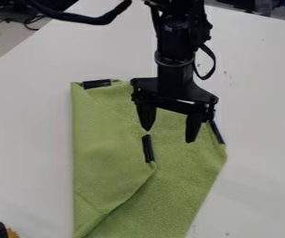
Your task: Fold the cloth from top right to center
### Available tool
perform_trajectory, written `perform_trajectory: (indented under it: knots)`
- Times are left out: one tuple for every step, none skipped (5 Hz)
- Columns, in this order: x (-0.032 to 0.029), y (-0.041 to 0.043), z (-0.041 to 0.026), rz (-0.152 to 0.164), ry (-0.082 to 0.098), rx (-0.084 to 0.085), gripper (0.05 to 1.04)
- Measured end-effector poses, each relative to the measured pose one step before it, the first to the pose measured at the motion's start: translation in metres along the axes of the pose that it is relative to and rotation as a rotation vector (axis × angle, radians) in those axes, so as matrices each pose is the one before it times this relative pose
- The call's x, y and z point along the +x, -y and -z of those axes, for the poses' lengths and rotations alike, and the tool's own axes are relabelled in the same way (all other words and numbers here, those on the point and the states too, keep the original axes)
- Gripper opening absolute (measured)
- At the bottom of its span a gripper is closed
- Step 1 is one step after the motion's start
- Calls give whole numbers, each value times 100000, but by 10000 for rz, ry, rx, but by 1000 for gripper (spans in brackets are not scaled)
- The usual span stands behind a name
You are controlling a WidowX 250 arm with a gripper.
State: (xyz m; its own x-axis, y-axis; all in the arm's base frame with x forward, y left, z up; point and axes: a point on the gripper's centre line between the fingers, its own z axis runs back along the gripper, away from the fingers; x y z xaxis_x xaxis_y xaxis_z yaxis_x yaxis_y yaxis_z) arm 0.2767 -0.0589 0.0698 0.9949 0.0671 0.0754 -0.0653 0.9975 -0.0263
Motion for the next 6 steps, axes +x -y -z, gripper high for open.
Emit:
perform_trajectory:
  knots:
    - [-161, -70, 756, -53, -233, 79, 1000]
    - [1584, 1363, 360, 296, 331, 176, 1000]
    - [1478, 1132, 594, 75, 174, -76, 1000]
    - [1568, 1105, 1362, -6, 131, -242, 1000]
    - [1427, 1000, 1457, 18, 124, -372, 1000]
    - [903, 490, 1006, 135, -170, -159, 1000]
